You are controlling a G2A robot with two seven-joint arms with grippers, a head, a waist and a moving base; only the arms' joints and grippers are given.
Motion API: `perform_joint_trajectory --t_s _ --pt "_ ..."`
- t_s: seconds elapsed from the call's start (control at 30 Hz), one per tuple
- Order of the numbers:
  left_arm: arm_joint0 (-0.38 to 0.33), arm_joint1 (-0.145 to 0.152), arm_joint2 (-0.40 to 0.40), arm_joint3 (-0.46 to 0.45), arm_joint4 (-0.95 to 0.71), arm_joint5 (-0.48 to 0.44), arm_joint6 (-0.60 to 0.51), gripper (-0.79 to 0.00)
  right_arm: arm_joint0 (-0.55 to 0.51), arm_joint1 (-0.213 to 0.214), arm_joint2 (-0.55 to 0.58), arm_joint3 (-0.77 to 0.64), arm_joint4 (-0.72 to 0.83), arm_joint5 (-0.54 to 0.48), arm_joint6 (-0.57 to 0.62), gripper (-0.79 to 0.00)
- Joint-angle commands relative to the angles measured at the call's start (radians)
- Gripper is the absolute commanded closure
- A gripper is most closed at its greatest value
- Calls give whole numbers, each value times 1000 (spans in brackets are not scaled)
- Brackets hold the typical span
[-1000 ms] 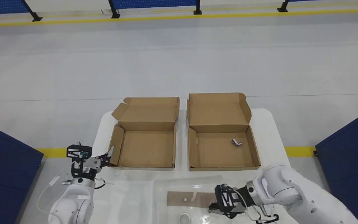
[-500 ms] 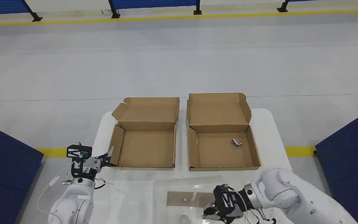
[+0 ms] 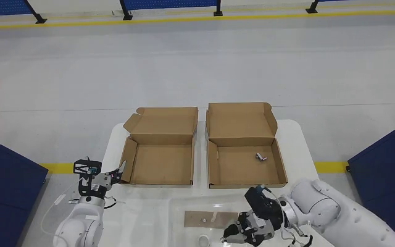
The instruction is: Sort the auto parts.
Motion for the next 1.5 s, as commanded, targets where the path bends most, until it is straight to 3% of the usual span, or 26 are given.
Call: perform_joint_trajectory --t_s 0.0,0.47,0.6,0.73,0.93,1.03,1.2,1.47 --pt "0 0 0 0 0 0 0 -785 0 0 0 0 2 0 0 0" --pt "0 0 0 0 0 0 0 -785 0 0 0 0 2 0 0 0" --pt "0 0 0 0 0 0 0 -785 -5 -5 6 3 40 0 -56 0" --pt "0 0 0 0 0 0 0 -785 9 -10 -5 -10 242 0 -74 0" --pt "0 0 0 0 0 0 0 -785 48 -36 10 -13 682 0 96 0" --pt "0 0 0 0 0 0 0 -785 54 -54 6 -32 811 0 96 0" --pt "0 0 0 0 0 0 0 -785 67 -81 -2 -59 942 0 96 0" --pt "0 0 0 0 0 0 0 -785 67 -81 -2 -59 942 0 96 0"
